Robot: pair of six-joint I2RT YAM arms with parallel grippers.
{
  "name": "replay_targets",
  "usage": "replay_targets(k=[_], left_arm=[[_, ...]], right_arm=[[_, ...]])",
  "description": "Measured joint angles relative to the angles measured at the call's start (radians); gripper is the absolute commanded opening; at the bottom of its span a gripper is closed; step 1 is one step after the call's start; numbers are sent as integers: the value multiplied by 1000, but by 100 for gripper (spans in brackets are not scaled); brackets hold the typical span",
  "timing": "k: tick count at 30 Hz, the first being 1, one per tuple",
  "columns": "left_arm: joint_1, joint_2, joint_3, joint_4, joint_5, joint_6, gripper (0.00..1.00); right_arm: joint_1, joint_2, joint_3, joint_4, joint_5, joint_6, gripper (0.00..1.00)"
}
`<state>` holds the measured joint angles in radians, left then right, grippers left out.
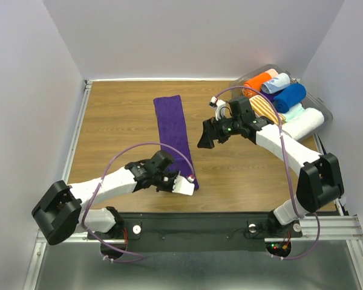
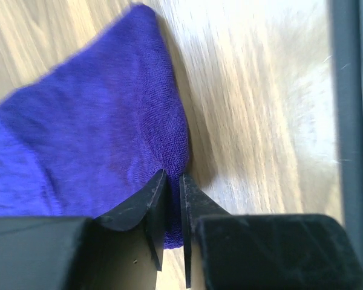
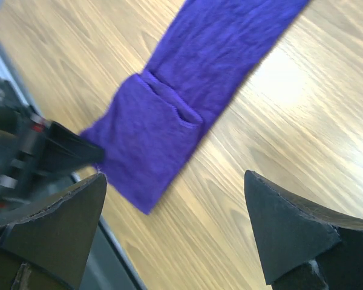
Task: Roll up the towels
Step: Roll the towel
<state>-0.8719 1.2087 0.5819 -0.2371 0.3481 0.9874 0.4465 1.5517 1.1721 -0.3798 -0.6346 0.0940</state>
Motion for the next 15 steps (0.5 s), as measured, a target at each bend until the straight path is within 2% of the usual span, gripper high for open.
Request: replay_targets(k=[5,15], left_arm=[[69,24,114,-110,126,-3,20],[304,258,299,-279,302,36,20]], right_arm=[[0,-72,0,-80,53,-113,100],[-1,-94,0,-179,66,-270,100]])
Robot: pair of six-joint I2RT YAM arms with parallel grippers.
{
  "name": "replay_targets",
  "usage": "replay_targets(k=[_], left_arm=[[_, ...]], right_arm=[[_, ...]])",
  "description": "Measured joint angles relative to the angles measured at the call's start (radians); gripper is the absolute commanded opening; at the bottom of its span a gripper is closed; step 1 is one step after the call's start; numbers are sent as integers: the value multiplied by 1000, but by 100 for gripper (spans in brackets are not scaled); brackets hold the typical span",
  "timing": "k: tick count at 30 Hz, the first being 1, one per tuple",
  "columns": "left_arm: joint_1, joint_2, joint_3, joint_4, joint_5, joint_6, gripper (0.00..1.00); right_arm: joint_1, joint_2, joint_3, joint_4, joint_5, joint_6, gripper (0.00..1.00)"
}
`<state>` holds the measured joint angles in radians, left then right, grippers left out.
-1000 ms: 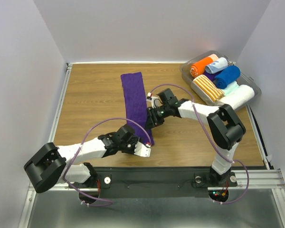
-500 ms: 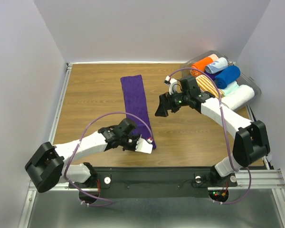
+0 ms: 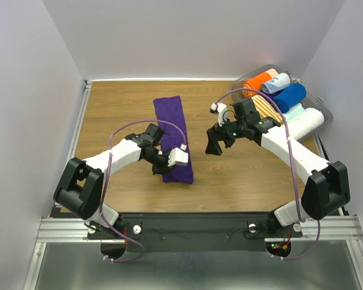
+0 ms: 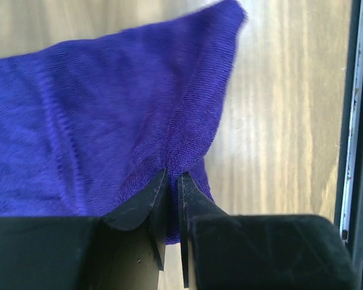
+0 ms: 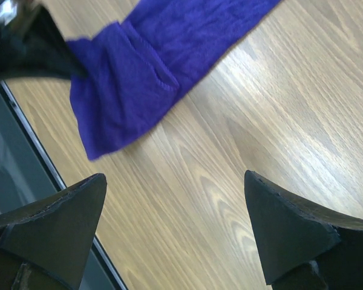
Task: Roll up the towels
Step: Roll the towel
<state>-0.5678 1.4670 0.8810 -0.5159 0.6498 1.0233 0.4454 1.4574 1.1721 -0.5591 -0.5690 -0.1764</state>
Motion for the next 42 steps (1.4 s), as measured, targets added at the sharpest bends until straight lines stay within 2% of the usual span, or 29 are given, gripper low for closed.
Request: replay_targets(k=[6,12,20,23,28,30,37,42], left_arm=[[72,90,98,-81,69,23,21],[117,185,205,-170,136,56,24],[136,191,210,-217,141,62,24],[148,214,212,-216,149,42,25],[172,301,252,-214,171,3,25],[180,357,282,-215,179,-8,25],[206,492,374,-266,238,-46,25],[223,578,454,-346,287,-53,26]], right_arm=[[0,0,10,-51,1,-85,100],[0,0,37,-115,25,-185,95],[0,-11,48,-149,47,-240,89],[0,-11,48,-154,45,-257,80],[20,-12,49,-167,56,-319,57],[53,-16,49,-173,77,-345,53],[264,-32,38,-169,196,-454,54],[430,9,26,-110,287,-475,66]])
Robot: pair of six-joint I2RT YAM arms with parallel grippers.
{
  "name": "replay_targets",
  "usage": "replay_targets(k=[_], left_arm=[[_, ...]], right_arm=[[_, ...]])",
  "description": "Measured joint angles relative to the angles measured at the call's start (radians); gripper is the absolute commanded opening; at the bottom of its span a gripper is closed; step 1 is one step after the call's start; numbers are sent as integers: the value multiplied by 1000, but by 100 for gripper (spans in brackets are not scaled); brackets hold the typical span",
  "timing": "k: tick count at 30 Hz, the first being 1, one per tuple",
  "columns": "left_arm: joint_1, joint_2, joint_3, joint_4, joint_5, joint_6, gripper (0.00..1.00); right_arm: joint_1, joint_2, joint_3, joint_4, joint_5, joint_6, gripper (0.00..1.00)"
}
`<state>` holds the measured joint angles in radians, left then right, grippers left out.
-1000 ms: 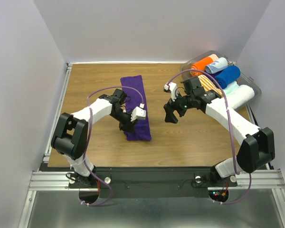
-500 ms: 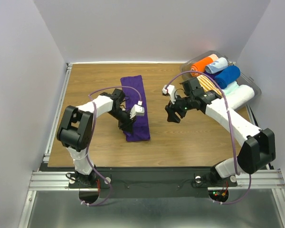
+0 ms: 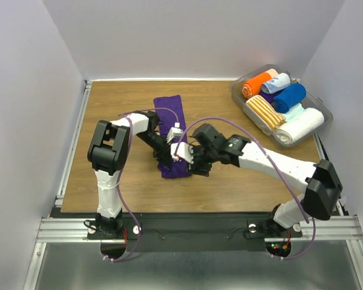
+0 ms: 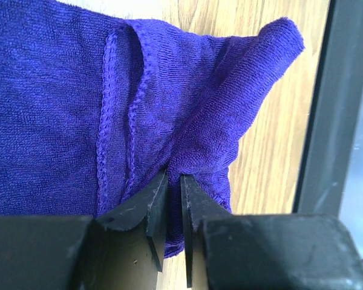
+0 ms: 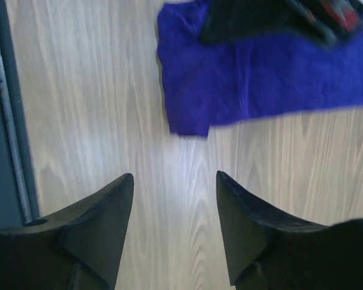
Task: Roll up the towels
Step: Roll the towel
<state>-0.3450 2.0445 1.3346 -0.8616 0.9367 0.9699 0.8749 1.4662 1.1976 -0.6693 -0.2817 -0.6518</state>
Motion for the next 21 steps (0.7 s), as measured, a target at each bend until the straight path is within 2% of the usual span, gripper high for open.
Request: replay_targets(k=[1,3,12,17,21], left_arm=[[3,8,10,-12,5,1,26],[6,30,29,-38,16,3,27],[21,75,70,-100,43,32,28],[23,96,93,-128,48,39,29],[27,103,102,-142,50,45,31]], right_arm=[[21,14,-2,22,13,-4,71],[56,48,-20,93,50,-4,73],[172,174,-155,355,198,-52,73],[181,203,-163,453,242,-101,72],[181,231,-165,502,255,-128,64]])
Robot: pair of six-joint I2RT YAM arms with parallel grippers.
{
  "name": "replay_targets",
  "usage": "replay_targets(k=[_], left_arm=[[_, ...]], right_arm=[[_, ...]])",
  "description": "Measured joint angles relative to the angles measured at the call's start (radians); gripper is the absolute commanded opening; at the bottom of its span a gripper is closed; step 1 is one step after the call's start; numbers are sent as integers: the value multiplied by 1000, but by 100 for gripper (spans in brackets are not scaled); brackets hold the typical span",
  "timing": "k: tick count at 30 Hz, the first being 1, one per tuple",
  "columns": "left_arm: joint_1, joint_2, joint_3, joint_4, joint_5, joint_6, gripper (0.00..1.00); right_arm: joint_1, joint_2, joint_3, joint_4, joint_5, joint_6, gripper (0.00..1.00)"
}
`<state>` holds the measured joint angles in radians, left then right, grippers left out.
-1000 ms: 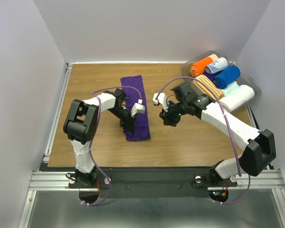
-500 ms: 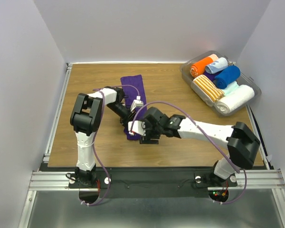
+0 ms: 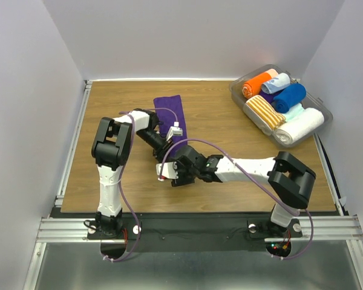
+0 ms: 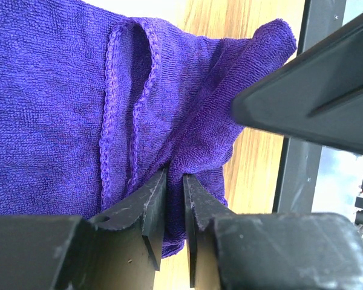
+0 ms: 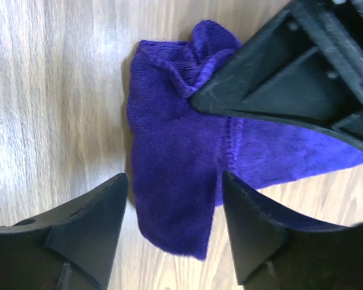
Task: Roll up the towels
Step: Roll the towel
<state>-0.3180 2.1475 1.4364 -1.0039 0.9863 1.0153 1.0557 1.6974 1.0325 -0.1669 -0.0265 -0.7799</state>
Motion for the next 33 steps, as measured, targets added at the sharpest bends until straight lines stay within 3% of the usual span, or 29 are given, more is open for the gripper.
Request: replay_targets(k=[5,8,12,14,16,19,25,33], left_arm=[[6,11,13,-19,5,9,33],[7,11,13,-27,9,18,45],[8,7,11,-50,24,19,57],[9,-11,-1,-42,25,19,60],[12,-40,-23,-23,19,24,64],[27,-95,-40,18,-4,37,71],[124,-222,-68,82,-15,58,94],[368,-498,-258,237,-19,-5,99]], right_arm=[[-1,28,-37,23,-19,-23,59],[-8,52,-41,37,-41,-33,54],[-35,73,-33,63,-98,-23,31],[-60,86,-19,56,-144,-8,10],[-93,97,8,36,-201,12,2],[-140,117,60,-15,-289,58,1],[-193,156,142,-163,-448,148,0],[-226,251,249,-299,-665,301,1]])
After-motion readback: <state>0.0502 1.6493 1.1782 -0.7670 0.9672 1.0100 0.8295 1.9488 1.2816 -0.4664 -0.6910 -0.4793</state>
